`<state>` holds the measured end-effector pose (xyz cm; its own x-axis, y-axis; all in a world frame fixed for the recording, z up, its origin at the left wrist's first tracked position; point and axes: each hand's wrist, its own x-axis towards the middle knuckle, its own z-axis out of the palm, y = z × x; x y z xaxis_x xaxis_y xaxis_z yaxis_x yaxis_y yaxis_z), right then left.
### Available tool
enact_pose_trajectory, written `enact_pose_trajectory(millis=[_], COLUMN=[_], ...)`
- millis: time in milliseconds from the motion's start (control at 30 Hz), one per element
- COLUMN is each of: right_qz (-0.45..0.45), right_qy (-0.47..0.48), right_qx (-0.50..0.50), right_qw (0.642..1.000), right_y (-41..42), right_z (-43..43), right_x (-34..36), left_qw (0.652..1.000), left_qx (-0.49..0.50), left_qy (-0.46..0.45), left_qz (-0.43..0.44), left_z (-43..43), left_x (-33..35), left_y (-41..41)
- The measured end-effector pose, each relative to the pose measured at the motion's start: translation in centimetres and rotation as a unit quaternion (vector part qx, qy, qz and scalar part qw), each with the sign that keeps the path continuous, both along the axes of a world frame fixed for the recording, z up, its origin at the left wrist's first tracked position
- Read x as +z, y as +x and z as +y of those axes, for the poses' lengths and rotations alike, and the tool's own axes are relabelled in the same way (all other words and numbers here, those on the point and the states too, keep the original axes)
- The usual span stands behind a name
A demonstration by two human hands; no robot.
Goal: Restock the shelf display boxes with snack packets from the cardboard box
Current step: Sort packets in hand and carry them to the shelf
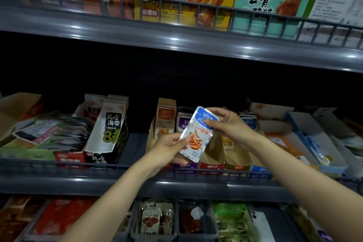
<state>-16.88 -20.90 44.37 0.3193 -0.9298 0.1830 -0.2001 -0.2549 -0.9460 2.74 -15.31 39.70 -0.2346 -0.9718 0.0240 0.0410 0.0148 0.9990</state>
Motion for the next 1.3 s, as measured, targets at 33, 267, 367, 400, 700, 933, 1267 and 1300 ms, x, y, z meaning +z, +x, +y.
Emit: enact_pose_trajectory(millis=[33, 267, 367, 400, 700, 933, 1267, 1300], right_qz=[-0.007, -0.015, 0.004, 0.013, 0.053, 0.193, 0.393, 0.405], right_qy=[0.011, 0.031, 0.011, 0.008, -0.068, -0.091, -0.171, -0.169], right_qx=[-0.007, -0.080, -0.099, -0.103, -0.178, -0.167, -0.149, -0.150], right_qw=[1.000, 0.996, 0.995, 0.995, 0.980, 0.962, 0.891, 0.886], right_y=[-0.9, -8.6, -12.3, -13.5, -19.0, -18.5, -16.9, -16.9], right_z=[0.0, 0.2, 0.1, 0.0, -2.6, -6.0, -7.7, -7.8], right_x=[-0.1, 0.7, 1.3, 1.5, 1.9, 0.4, -3.2, -3.5], left_qw=[1.000, 0.994, 0.996, 0.996, 0.971, 0.944, 0.946, 0.948], left_qx=[-0.009, -0.060, -0.060, -0.058, 0.031, -0.014, -0.038, -0.038], left_qy=[0.011, 0.028, 0.020, 0.018, -0.154, -0.145, -0.135, -0.131], left_qz=[0.023, 0.084, 0.070, 0.066, -0.181, -0.297, -0.291, -0.289], left_z=[-0.2, -2.0, -3.2, -3.5, -7.0, -7.3, -8.3, -8.4], left_x=[0.1, 0.4, 0.6, 0.7, 0.9, 0.2, -1.2, -1.3], left_y=[-0.8, -8.9, -12.7, -13.8, -17.7, -18.6, -18.9, -18.9])
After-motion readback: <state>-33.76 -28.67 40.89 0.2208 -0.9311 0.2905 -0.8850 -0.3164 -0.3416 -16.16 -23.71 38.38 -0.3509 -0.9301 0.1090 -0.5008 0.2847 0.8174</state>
